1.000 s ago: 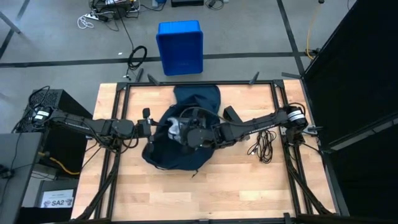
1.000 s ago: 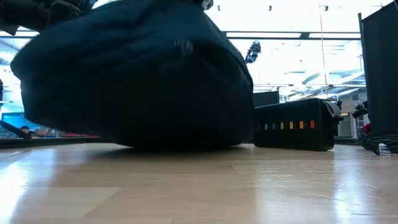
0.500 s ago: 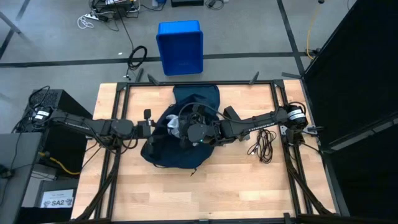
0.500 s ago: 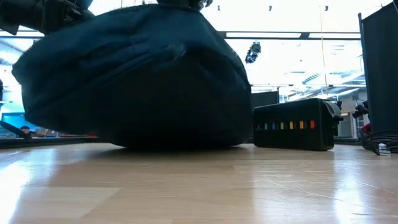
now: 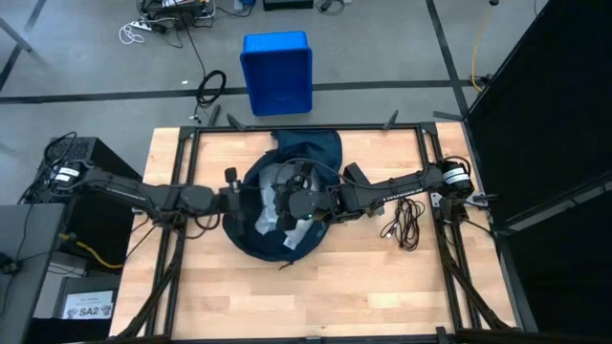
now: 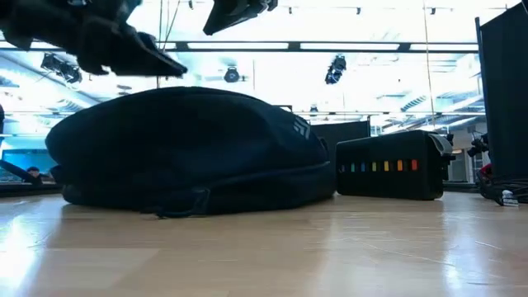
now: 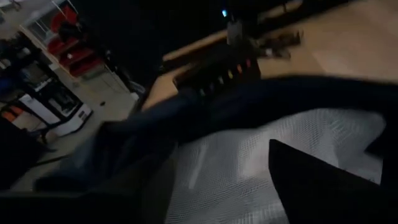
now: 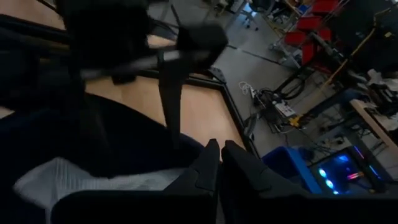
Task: Unpack backpack
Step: Remove the white mesh envelope from the backpack
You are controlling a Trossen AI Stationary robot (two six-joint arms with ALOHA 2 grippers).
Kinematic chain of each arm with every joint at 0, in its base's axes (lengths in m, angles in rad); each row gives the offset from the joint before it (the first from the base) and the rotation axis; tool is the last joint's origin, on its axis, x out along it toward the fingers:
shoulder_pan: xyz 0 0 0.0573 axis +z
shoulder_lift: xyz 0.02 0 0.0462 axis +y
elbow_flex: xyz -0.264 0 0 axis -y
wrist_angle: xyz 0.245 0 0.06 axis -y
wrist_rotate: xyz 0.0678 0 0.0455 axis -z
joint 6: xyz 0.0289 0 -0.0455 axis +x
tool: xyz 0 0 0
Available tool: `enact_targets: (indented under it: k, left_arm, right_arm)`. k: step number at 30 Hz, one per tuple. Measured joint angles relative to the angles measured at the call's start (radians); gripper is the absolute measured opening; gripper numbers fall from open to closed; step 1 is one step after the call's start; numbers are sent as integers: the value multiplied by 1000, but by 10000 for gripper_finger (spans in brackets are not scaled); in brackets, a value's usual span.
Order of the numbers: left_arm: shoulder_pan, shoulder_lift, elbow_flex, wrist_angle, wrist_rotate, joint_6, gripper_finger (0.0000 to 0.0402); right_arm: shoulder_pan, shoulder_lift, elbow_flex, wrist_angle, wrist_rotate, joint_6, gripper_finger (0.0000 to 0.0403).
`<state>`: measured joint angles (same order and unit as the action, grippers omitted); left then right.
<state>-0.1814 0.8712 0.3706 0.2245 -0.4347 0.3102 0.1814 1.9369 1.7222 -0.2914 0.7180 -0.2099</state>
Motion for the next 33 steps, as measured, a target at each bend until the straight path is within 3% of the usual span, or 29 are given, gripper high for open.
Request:
enact_targets:
  k: [5, 9, 12, 18, 25, 29, 33]
  left_arm:
    - [0, 122, 10, 50, -17, 20, 262]
    - [-9, 106, 56, -35, -30, 11, 268]
    - [-34, 57, 69, -103, -29, -6, 268]
    - [-97, -42, 70, -166, -16, -79, 268]
    - [-116, -48, 92, -333, 117, -252, 268]
    - [-116, 18, 92, -357, 141, -322, 268]
    - [-113, 106, 93, -342, 142, -360, 268]
  right_arm:
    - [-1, 0, 0, -73, -126, 76, 0]
    - [-8, 6, 0, -134, -303, 156, 13]
    - [-7, 6, -9, -159, -363, 197, 47]
    - [12, 6, -35, -162, -421, 222, 166]
    - [6, 9, -121, -108, -435, 298, 290]
    - [-2, 10, -173, -42, -454, 314, 318]
    - [-12, 9, -202, -1, -457, 331, 313]
